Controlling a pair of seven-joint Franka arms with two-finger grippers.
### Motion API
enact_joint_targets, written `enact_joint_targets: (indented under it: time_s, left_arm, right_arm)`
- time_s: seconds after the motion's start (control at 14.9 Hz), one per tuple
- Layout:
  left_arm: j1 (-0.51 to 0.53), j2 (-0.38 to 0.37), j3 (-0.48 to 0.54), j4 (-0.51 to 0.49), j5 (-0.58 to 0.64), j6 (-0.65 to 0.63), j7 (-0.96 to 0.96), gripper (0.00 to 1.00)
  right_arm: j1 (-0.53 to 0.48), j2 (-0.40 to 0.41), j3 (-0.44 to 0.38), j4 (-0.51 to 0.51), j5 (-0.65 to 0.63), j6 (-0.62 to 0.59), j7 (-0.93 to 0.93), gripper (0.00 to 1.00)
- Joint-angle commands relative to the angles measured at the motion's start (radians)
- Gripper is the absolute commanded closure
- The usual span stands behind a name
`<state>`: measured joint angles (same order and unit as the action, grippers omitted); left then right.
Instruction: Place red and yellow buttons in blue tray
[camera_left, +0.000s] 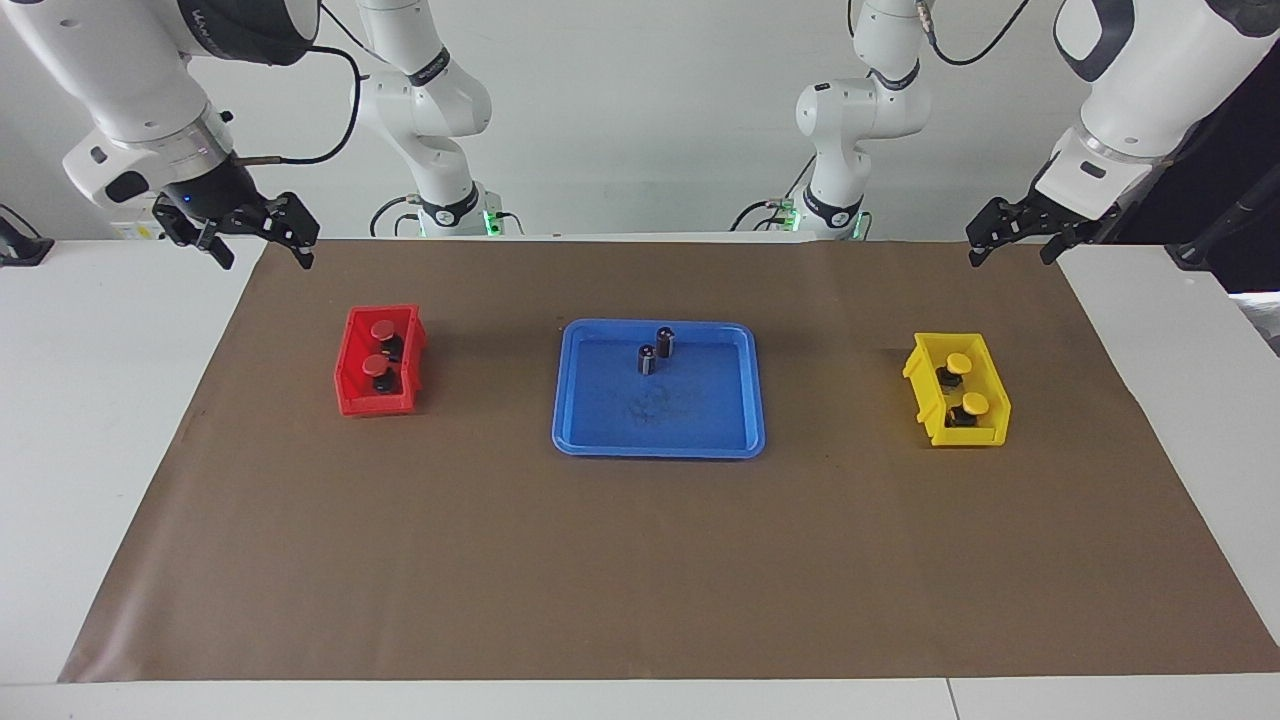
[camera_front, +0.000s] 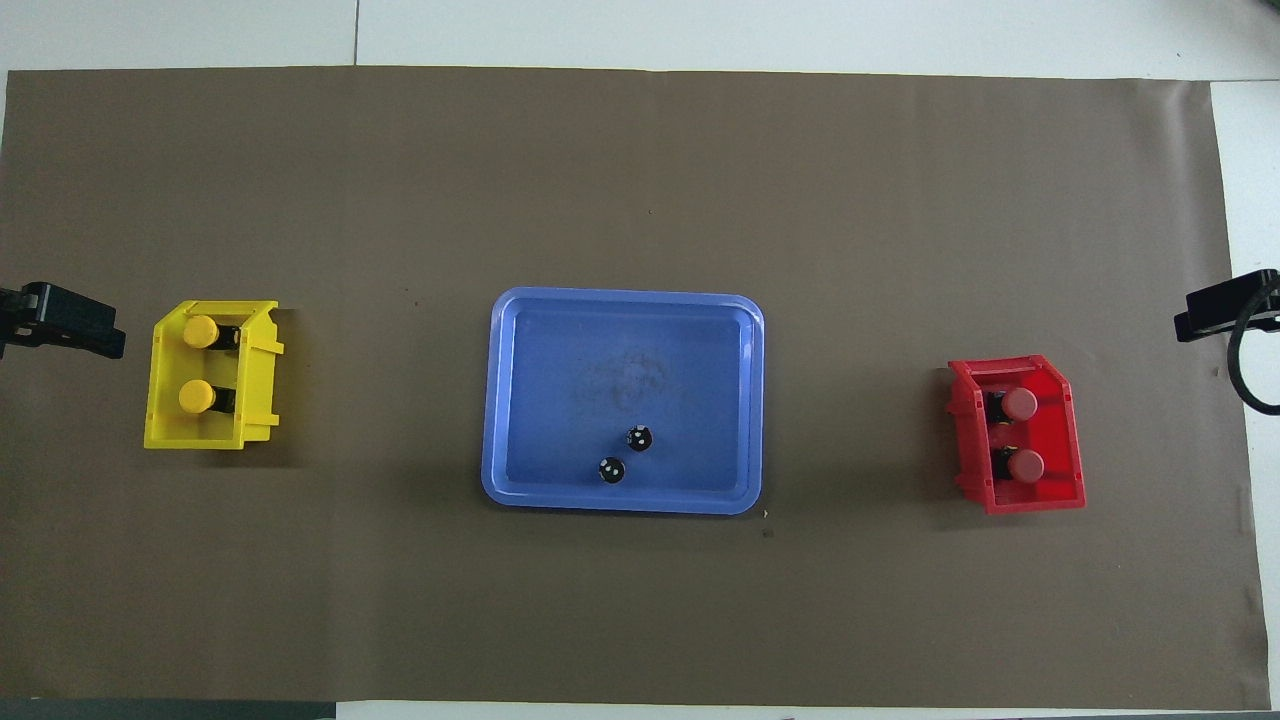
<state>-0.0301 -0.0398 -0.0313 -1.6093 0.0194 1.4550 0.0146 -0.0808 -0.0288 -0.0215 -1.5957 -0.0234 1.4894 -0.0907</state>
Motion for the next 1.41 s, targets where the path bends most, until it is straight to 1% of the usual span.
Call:
enact_joint_targets:
  time_s: [0.0,0.47,0.6,0.74,0.81,0.94,1.34]
  left_arm:
    - [0.009,-0.037,0.001,-0.052,-0.006,0.030,0.016,0.00]
    - [0.009,-0.040,0.001,-0.063,-0.006,0.042,0.018,0.00]
    - [0.009,-0.040,-0.001,-0.063,-0.006,0.041,0.018,0.00]
    - [0.009,-0.040,-0.001,-0.061,-0.006,0.041,0.018,0.00]
    - [0.009,-0.040,-0.001,-0.061,-0.006,0.042,0.016,0.00]
    - [0.006,-0.040,-0.001,-0.061,-0.006,0.042,0.016,0.00]
    - [0.009,-0.038,-0.001,-0.055,-0.006,0.036,0.008,0.00]
  right_arm:
    - [-0.001,-0.011,0.006,-0.007,-0.009,-0.004,0.006,0.00]
    - [-0.001,-0.011,0.012,-0.012,-0.007,0.008,0.006,0.00]
    - [0.001,-0.013,0.014,-0.027,-0.001,0.035,0.009,0.00]
    - [0.033,-0.020,0.023,-0.096,0.000,0.112,0.014,0.00]
    - [0.038,-0.019,0.023,-0.114,0.000,0.138,0.017,0.00]
    - [0.038,-0.013,0.028,-0.153,0.000,0.187,0.046,0.00]
    - [0.038,0.009,0.029,-0.343,0.002,0.411,0.049,0.00]
